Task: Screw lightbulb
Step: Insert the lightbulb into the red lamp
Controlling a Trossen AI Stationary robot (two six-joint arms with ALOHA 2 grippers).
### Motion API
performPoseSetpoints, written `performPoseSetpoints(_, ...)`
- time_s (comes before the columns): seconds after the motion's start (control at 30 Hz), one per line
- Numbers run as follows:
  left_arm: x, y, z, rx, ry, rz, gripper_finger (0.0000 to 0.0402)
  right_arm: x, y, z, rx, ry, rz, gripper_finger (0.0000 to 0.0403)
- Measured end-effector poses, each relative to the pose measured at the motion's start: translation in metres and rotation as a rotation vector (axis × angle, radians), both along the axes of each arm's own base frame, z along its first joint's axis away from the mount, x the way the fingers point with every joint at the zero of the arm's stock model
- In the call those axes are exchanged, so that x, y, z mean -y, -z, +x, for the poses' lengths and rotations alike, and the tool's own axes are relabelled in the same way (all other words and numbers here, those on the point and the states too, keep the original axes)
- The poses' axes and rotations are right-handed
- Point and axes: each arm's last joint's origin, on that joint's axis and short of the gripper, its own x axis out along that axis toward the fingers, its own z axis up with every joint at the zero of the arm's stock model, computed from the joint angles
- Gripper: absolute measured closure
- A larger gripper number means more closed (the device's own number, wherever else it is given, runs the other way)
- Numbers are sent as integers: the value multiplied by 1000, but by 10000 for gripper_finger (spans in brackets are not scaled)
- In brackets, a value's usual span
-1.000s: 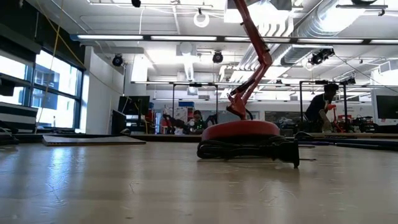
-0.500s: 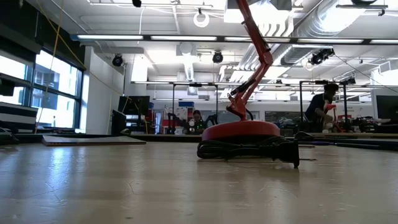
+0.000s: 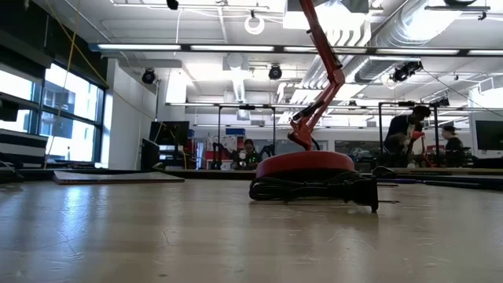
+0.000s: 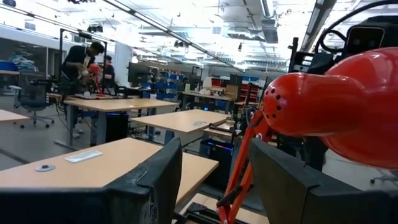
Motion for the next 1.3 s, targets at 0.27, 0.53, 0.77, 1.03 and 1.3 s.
performPoseSetpoints(0.27,-1,0,0,3,-26,-6,222,-2,-1,-2,11,-68,11,249)
performPoseSetpoints(0.53,-2,0,-1,3,-35,-8,222,-3,-2,-7,3,-125,24,249)
performPoseSetpoints(0.77,-4,1,-1,-7,-40,-19,222,-2,-8,-23,37,-146,26,249)
performPoseSetpoints(1.03,-5,4,-1,-27,-62,-31,222,0,-11,-34,51,-110,25,249)
performPoseSetpoints(1.3,-6,21,-4,-177,-58,-172,222,6,31,-51,-269,-74,299,250)
